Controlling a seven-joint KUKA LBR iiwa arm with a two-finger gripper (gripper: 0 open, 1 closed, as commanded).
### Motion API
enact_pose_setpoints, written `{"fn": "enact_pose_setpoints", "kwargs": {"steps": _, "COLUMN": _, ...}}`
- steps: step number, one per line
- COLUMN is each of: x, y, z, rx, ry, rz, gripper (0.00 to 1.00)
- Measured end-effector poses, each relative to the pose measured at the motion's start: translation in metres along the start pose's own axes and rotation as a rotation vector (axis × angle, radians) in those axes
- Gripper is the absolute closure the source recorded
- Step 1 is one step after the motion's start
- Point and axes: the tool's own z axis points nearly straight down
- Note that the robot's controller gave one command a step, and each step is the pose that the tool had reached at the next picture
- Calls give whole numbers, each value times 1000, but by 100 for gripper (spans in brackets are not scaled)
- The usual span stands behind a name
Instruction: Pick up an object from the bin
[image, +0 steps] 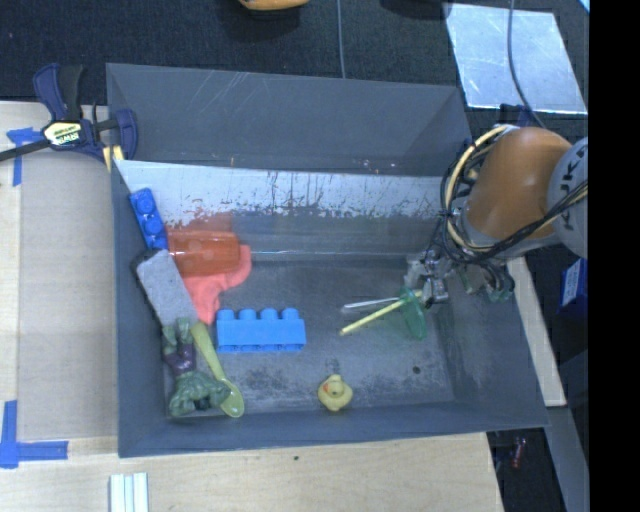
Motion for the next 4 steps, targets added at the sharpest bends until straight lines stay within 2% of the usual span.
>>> {"fn": "enact_pose_setpoints", "kwargs": {"steps": 1, "x": 9, "y": 14, "z": -2, "rx": -1, "ry": 1, "rz": -72, "gripper": 100}}
{"fn": "enact_pose_setpoints", "kwargs": {"steps": 2, "x": 48, "y": 13, "z": 0, "rx": 0, "ry": 0, "rz": -567, "gripper": 0}}
{"fn": "enact_pose_setpoints", "kwargs": {"steps": 3, "x": 47, "y": 14, "z": -1, "rx": 0, "ry": -3, "rz": -568, "gripper": 100}}
{"fn": "enact_pose_setpoints", "kwargs": {"steps": 4, "x": 47, "y": 14, "z": -1, "rx": 0, "ry": -3, "rz": -567, "gripper": 100}}
